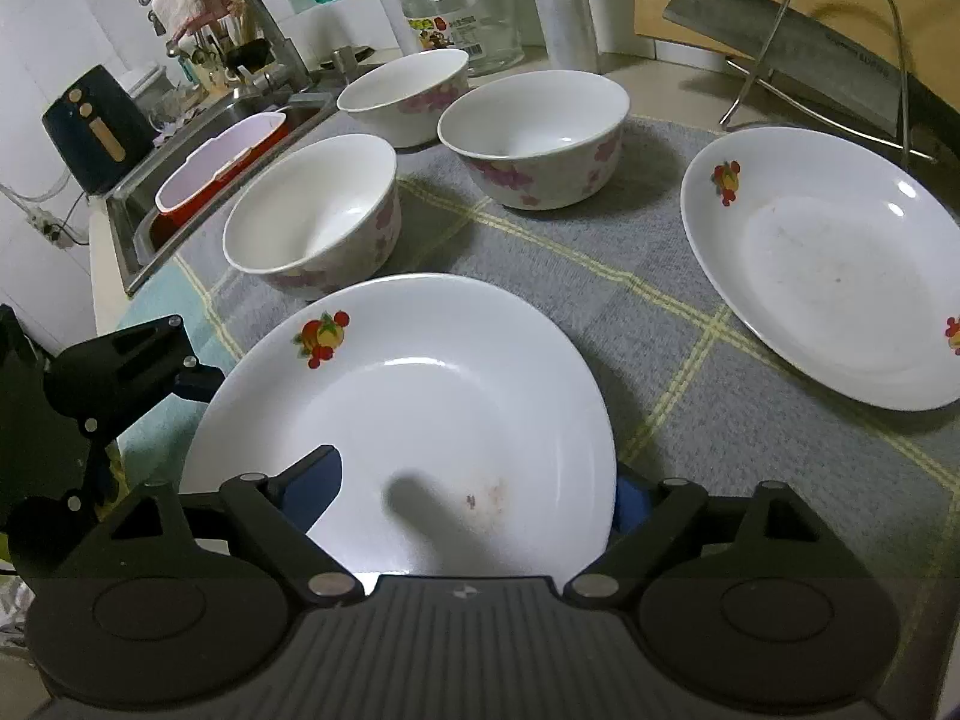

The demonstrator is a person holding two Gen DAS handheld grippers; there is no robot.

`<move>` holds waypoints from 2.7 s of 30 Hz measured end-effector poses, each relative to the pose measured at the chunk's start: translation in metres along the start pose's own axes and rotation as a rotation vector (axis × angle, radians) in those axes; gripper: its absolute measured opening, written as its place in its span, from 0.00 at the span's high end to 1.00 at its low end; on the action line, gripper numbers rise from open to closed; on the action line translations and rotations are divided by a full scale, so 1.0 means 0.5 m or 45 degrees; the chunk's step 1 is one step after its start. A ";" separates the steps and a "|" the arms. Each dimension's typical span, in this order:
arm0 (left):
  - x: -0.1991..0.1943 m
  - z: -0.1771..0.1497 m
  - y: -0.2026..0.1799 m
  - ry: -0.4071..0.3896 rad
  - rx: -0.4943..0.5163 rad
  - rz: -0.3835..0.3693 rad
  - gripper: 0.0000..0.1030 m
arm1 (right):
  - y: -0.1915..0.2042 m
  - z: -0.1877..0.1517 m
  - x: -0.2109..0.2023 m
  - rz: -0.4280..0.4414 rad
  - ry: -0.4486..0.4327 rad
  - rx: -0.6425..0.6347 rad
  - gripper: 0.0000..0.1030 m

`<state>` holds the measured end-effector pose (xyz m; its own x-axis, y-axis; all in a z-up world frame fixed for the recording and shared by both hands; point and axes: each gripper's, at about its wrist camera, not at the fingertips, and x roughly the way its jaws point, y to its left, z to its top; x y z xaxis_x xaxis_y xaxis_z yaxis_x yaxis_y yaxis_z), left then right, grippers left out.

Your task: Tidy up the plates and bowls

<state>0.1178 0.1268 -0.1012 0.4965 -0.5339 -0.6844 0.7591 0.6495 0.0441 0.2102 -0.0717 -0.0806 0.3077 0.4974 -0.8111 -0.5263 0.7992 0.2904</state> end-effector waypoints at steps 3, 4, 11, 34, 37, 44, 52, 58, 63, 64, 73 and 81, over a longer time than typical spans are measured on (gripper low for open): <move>-0.001 0.000 0.002 0.004 0.003 -0.002 0.01 | -0.005 0.003 -0.001 0.016 0.003 0.018 0.11; -0.001 0.000 0.002 0.004 0.005 -0.002 0.01 | -0.006 0.004 -0.001 0.019 0.005 0.021 0.12; -0.001 0.002 0.002 0.010 0.019 -0.002 0.01 | -0.009 0.011 -0.001 0.025 0.030 0.025 0.14; -0.005 0.020 -0.011 0.044 0.013 0.029 0.01 | -0.007 0.014 -0.017 0.037 0.058 -0.047 0.15; -0.006 0.029 -0.020 0.044 0.014 0.040 0.01 | -0.009 0.011 -0.029 0.038 0.053 -0.065 0.15; -0.001 0.056 -0.044 0.032 0.003 0.055 0.01 | -0.027 0.003 -0.070 0.044 0.029 -0.089 0.15; 0.025 0.102 -0.090 0.016 0.015 0.055 0.01 | -0.067 -0.020 -0.128 0.029 0.004 -0.093 0.14; 0.056 0.137 -0.124 0.005 0.034 0.038 0.01 | -0.116 -0.045 -0.178 0.008 -0.027 -0.068 0.14; 0.087 0.171 -0.149 -0.009 0.066 0.014 0.01 | -0.156 -0.062 -0.217 -0.020 -0.050 -0.049 0.14; 0.093 0.179 -0.153 -0.011 0.072 0.008 0.01 | -0.164 -0.066 -0.225 -0.025 -0.056 -0.043 0.14; 0.150 0.237 -0.187 -0.034 0.116 -0.051 0.01 | -0.240 -0.100 -0.288 -0.087 -0.103 0.009 0.14; 0.202 0.285 -0.217 -0.034 0.162 -0.106 0.01 | -0.306 -0.132 -0.328 -0.133 -0.134 0.069 0.14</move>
<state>0.1453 -0.0747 -0.0713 0.4392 -0.5982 -0.6703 0.8445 0.5293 0.0811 0.1879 -0.2978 -0.0257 0.4415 0.4408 -0.7815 -0.4442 0.8641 0.2364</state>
